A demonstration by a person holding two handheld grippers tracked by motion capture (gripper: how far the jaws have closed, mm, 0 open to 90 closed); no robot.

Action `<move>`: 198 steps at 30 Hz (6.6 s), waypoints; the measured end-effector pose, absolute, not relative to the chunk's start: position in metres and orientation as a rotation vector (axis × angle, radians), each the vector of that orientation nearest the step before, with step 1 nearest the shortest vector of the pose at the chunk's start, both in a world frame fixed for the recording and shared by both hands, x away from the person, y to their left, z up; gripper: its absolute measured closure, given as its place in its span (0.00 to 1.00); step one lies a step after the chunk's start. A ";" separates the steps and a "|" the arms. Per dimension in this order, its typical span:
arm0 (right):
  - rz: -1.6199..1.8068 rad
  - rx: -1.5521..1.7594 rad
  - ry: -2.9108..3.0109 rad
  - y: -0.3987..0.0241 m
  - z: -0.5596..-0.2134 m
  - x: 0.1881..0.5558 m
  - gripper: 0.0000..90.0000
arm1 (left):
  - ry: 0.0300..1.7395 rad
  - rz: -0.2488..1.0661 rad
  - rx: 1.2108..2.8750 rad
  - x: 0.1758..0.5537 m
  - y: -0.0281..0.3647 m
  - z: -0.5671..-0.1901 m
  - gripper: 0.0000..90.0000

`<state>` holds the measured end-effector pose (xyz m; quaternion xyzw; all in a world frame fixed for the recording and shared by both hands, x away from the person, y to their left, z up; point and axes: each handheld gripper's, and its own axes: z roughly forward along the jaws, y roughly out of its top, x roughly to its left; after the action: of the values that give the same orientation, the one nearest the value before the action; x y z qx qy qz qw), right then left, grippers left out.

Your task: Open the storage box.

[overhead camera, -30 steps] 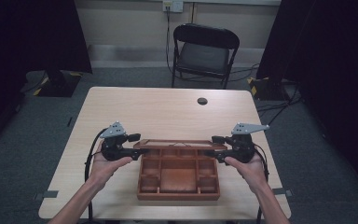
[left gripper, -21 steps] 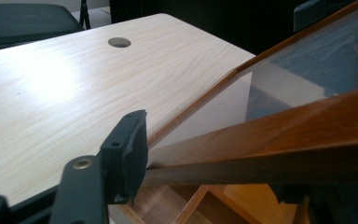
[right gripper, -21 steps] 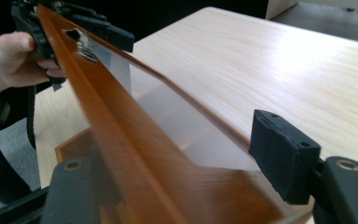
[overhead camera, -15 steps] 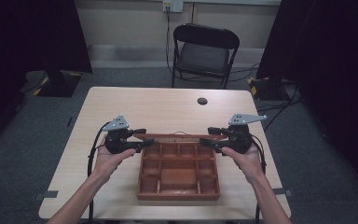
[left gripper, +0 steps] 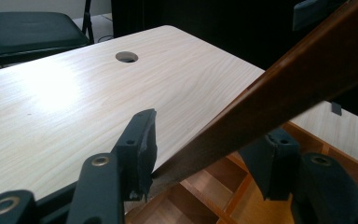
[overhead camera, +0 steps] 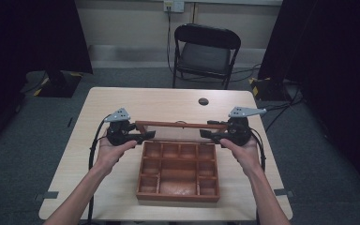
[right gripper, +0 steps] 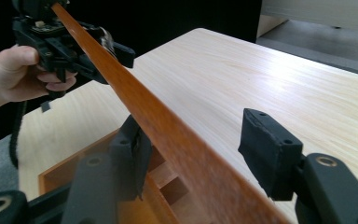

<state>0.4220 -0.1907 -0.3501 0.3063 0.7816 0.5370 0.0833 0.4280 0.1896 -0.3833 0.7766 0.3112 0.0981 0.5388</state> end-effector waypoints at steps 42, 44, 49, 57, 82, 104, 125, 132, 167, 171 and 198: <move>1.652 0.978 2.242 -0.197 -0.372 0.430 0.47 | 0.797 0.223 1.831 0.437 0.195 -0.408 0.56; 1.645 0.977 2.235 -0.197 -0.373 0.430 0.47 | 0.797 0.223 1.836 0.438 0.196 -0.408 0.56; 1.633 0.981 2.239 -0.196 -0.375 0.431 0.47 | 0.805 0.219 1.848 0.440 0.197 -0.413 0.57; 1.623 1.003 2.236 -0.198 -0.380 0.434 0.46 | 0.820 0.210 1.841 0.444 0.197 -0.417 0.57; 1.525 1.113 2.237 -0.209 -0.408 0.444 0.49 | 0.884 0.194 1.849 0.452 0.198 -0.432 0.62; 1.484 1.155 2.262 -0.209 -0.428 0.453 0.56 | 0.894 0.212 1.875 0.455 0.197 -0.437 0.65; 1.475 1.170 2.227 -0.204 -0.430 0.457 0.49 | 0.910 0.201 1.878 0.458 0.199 -0.442 0.67; 1.452 1.158 2.233 -0.203 -0.431 0.459 0.52 | 0.903 0.194 1.876 0.463 0.198 -0.438 0.68; 1.426 1.271 2.200 -0.202 -0.452 0.481 0.48 | 0.998 0.129 1.864 0.488 0.193 -0.457 0.64; 1.434 1.287 2.199 -0.201 -0.456 0.483 0.46 | 1.006 0.118 1.854 0.490 0.193 -0.460 0.63; 1.385 1.324 2.225 -0.193 -0.467 0.491 0.28 | 1.055 0.096 1.852 0.500 0.189 -0.469 0.49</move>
<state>0.4908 -0.1927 -0.4673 0.4486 0.7538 0.4691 0.1025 0.4997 0.1892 -0.4685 0.7602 0.4329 0.0394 0.4829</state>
